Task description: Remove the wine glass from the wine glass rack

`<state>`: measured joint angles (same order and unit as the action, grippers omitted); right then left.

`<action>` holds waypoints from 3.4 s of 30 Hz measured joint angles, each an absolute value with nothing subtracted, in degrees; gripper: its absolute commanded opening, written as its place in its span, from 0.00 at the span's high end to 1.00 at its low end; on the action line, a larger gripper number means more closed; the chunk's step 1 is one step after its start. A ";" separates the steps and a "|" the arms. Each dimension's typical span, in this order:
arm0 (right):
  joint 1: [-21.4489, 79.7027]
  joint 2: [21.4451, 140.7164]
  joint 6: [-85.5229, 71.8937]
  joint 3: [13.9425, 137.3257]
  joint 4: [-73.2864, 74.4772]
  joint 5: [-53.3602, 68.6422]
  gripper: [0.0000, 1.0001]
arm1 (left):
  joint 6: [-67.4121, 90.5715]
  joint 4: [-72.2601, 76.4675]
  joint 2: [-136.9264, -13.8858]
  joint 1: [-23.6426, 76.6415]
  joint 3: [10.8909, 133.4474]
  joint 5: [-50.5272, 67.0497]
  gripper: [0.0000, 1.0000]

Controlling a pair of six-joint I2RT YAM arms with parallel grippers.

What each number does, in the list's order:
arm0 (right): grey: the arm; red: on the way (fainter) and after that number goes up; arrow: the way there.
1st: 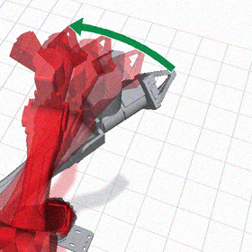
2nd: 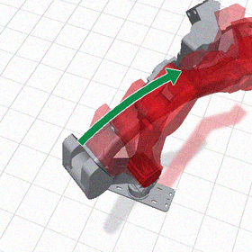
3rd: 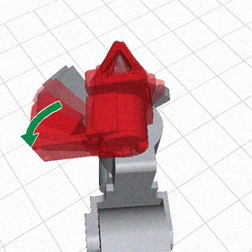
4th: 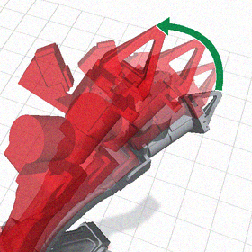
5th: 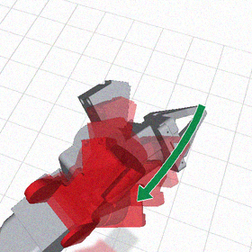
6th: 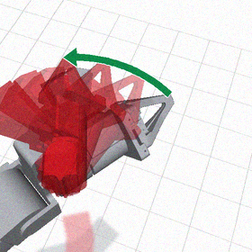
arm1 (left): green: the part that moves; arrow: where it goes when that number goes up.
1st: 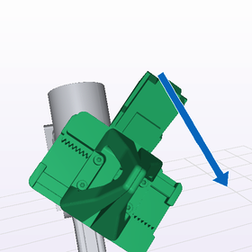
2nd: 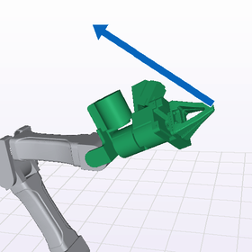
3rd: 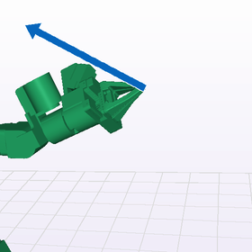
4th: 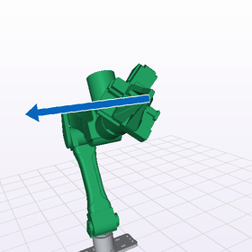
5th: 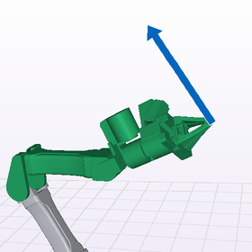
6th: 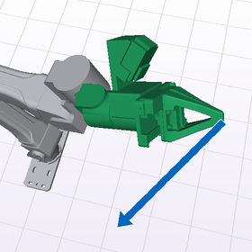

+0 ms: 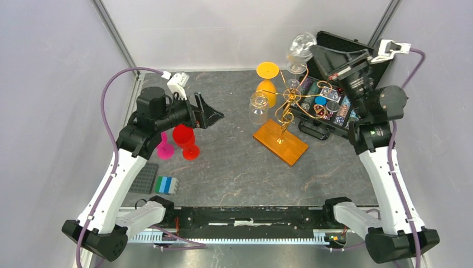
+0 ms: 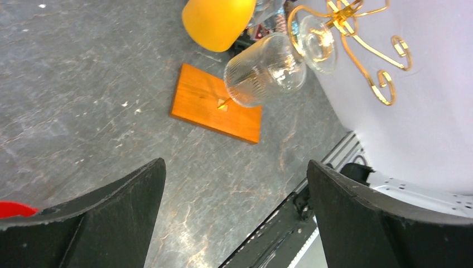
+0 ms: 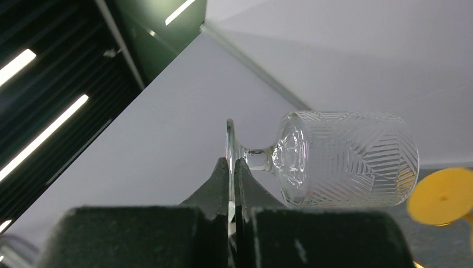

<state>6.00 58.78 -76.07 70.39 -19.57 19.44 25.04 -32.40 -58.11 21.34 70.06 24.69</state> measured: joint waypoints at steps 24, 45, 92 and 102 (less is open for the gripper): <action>40.86 59.72 -74.06 64.58 -26.96 11.70 1.00 | 79.66 28.62 -61.80 15.66 52.80 39.35 0.28; 48.77 63.00 -80.29 56.90 -47.44 6.35 1.00 | 111.90 72.49 -65.52 15.33 51.57 42.17 0.60; 48.86 70.32 -91.88 49.28 -64.73 3.14 0.40 | 103.22 53.69 -57.06 15.51 57.45 52.71 0.98; 48.66 63.99 -76.42 53.65 -42.22 -1.76 0.19 | 80.86 24.93 -52.66 15.46 67.64 50.89 0.98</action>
